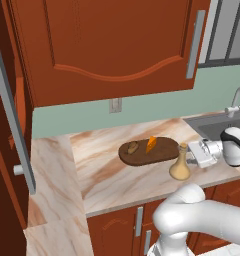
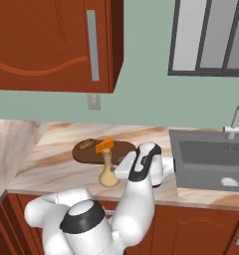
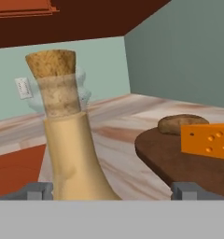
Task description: Retrieve the reheated potato from the microwave, then place the potato, cheese, and condiment on the cutting board.
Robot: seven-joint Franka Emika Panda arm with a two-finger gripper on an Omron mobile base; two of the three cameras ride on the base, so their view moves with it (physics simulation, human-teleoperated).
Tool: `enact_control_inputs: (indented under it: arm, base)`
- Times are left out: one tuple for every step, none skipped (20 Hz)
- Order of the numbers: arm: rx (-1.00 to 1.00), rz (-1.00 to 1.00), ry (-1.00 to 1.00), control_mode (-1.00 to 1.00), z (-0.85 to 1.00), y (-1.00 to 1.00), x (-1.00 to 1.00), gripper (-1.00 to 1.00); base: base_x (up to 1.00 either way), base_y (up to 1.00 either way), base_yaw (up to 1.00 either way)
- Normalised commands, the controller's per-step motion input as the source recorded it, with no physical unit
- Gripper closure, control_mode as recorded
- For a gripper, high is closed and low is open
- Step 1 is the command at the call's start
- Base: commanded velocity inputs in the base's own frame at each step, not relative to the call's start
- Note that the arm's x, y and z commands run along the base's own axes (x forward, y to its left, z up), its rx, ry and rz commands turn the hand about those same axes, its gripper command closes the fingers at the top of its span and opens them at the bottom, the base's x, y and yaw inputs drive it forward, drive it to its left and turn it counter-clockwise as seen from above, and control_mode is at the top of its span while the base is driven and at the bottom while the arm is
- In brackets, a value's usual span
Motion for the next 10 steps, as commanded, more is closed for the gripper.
enact_control_inputs:
  arm:
    - [0.00, 0.00, 0.00, -1.00, 0.11, 0.00, 0.00, -1.00]
    - [0.00, 0.00, 0.00, -1.00, 0.11, 0.00, 0.00, -1.00]
    - [0.00, 0.00, 0.00, -1.00, 0.13, 0.00, 0.00, -1.00]
    - [0.00, 0.00, 0.00, -1.00, 0.13, 0.00, 0.00, -1.00]
    - [0.00, 0.00, 0.00, -1.00, 0.17, 0.00, 0.00, -1.00]
    - [0.00, 0.00, 0.00, -1.00, 0.16, 0.00, 0.00, -1.00]
    - [0.00, 0.00, 0.00, -1.00, 0.16, 0.00, 0.00, -1.00]
    - [0.00, 0.00, 0.00, -1.00, 0.17, 0.00, 0.00, -1.00]
    - [0.00, 0.00, 0.00, -1.00, 0.12, 0.00, 0.00, -1.00]
    - [0.00, 0.00, 0.00, -1.00, 0.09, 0.01, 0.00, -1.00]
  base:
    - [0.00, 0.00, 0.00]
    - [0.00, 0.00, 0.00]
    - [0.00, 0.00, 0.00]
    - [0.00, 0.00, 0.00]
    - [0.00, 0.00, 0.00]
    - [0.00, 0.00, 0.00]
    - [0.00, 0.00, 0.00]
    - [0.00, 0.00, 0.00]
    - [0.00, 0.00, 0.00]
    - [0.00, 0.00, 0.00]
